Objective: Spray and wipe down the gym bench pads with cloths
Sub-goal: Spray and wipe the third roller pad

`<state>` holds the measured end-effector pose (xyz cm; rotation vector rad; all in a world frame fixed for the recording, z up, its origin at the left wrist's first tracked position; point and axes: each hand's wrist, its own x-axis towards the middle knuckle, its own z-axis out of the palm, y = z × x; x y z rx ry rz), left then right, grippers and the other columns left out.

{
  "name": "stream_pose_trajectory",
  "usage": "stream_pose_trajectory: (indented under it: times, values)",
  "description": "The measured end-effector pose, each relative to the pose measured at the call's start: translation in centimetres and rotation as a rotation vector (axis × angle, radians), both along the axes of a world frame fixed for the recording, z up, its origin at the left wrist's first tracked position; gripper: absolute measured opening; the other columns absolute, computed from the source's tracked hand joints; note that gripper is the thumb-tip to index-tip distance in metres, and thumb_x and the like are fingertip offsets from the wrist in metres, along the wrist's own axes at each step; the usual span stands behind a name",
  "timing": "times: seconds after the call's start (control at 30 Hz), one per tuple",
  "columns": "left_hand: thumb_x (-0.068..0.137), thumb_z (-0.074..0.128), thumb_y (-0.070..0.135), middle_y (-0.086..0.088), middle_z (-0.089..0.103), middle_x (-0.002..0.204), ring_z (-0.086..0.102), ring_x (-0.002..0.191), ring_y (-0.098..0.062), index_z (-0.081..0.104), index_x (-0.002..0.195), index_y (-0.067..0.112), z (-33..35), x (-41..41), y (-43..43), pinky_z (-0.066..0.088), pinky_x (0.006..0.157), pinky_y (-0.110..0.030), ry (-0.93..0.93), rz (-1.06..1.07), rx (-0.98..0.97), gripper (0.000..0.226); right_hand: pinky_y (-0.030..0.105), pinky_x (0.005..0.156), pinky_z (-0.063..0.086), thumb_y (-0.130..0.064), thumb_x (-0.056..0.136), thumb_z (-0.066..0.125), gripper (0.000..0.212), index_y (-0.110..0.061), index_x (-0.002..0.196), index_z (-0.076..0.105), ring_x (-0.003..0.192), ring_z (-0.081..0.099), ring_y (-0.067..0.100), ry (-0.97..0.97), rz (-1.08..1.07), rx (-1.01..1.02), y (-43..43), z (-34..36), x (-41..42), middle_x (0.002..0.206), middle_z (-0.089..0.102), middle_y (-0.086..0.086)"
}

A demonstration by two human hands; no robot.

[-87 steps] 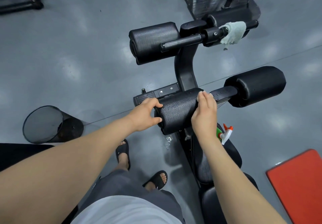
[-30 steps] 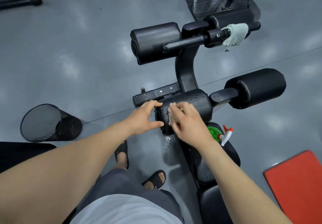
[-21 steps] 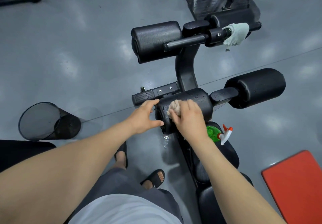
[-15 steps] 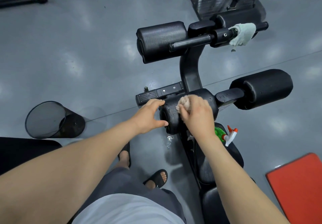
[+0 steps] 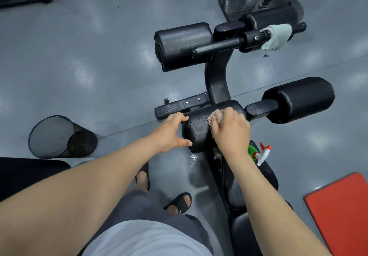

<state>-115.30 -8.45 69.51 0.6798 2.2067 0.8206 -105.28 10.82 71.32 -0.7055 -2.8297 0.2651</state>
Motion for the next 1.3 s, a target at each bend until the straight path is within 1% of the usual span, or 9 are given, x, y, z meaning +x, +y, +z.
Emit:
stream_pose_trajectory:
  times: [0.07,0.27,0.4,0.53,0.67,0.83,0.93,1.1,1.3]
  values:
    - [0.073,0.091,0.035,0.001,0.035,0.150,0.048,0.130,-0.016,0.042,0.138,0.021,0.1,-0.2,0.0,0.039,0.103,-0.025,-0.011,-0.001,-0.010,0.082,0.044,0.067,0.044,-0.041,0.092,0.052,0.029,-0.012,0.089,0.049,0.079,0.056,0.036,0.017,-0.002,-0.014,-0.5,-0.1,0.1,0.083,0.060,0.010]
    - [0.073,0.089,0.043,0.007,0.037,0.126,0.054,0.118,-0.014,0.044,0.127,0.025,0.7,-1.1,0.6,0.047,0.100,-0.035,-0.011,-0.040,-0.036,0.072,0.046,0.074,0.046,-0.039,0.095,0.058,0.027,-0.013,0.100,0.060,0.084,0.053,0.032,0.061,0.345,-0.098,-2.6,-0.9,1.7,0.090,0.060,0.007]
    - [0.081,0.081,0.049,0.002,0.043,0.128,0.054,0.117,-0.015,0.043,0.116,0.031,1.2,-1.9,0.9,0.046,0.102,-0.035,-0.012,-0.052,-0.063,0.055,0.045,0.076,0.048,-0.029,0.093,0.065,0.028,-0.017,0.118,0.064,0.092,0.050,0.033,0.102,0.180,-0.076,1.6,-1.0,1.9,0.102,0.056,0.008]
    - [0.080,0.081,0.050,-0.001,0.045,0.127,0.054,0.115,-0.018,0.043,0.113,0.033,1.2,-2.2,1.1,0.046,0.102,-0.037,-0.009,-0.048,-0.063,0.054,0.045,0.087,0.044,-0.012,0.092,0.066,0.032,-0.008,0.124,0.064,0.099,0.049,0.040,0.191,-0.125,-0.154,5.2,-1.4,2.3,0.116,0.054,0.017]
    - [0.078,0.084,0.048,0.002,0.044,0.122,0.054,0.111,-0.018,0.042,0.114,0.034,1.0,-2.2,1.1,0.047,0.101,-0.040,0.000,-0.047,-0.060,0.057,0.049,0.089,0.046,0.002,0.089,0.058,0.031,-0.004,0.120,0.061,0.099,0.046,0.037,0.202,-0.028,-0.163,1.9,-1.4,2.1,0.121,0.054,0.017]
    - [0.075,0.087,0.048,0.000,0.036,0.134,0.050,0.125,-0.022,0.033,0.146,0.026,1.1,-2.2,1.5,0.043,0.110,-0.039,-0.010,-0.077,-0.078,0.091,0.042,0.093,0.046,-0.003,0.093,0.060,0.026,-0.004,0.119,0.062,0.097,0.049,0.033,0.193,0.354,-0.152,-1.4,-1.5,4.0,0.123,0.058,0.010]
    - [0.077,0.083,0.053,0.001,0.031,0.126,0.046,0.127,-0.024,0.026,0.158,0.022,1.2,-2.2,1.9,0.038,0.113,-0.036,0.040,-0.148,-0.143,0.104,0.043,0.096,0.047,-0.009,0.095,0.060,0.029,-0.008,0.124,0.064,0.103,0.053,0.033,0.192,0.310,-0.180,1.4,-1.7,4.3,0.123,0.057,0.010]
    - [0.078,0.082,0.054,0.002,0.032,0.121,0.039,0.130,-0.022,0.029,0.158,0.022,1.3,-2.2,1.9,0.033,0.112,-0.031,0.071,-0.146,-0.153,0.101,0.035,0.086,0.050,-0.008,0.094,0.061,0.031,-0.008,0.126,0.062,0.092,0.057,0.031,0.204,-0.095,-0.328,3.5,-0.7,3.0,0.112,0.046,0.011]
    - [0.077,0.082,0.054,0.004,0.031,0.122,0.035,0.136,-0.023,0.030,0.158,0.024,1.6,-2.1,2.0,0.033,0.114,-0.034,0.070,-0.129,-0.166,0.101,0.035,0.054,0.044,-0.008,0.081,0.067,0.018,-0.009,0.098,0.061,0.062,0.050,0.035,0.091,0.214,-0.300,-2.4,-0.5,3.2,0.095,0.037,0.005]
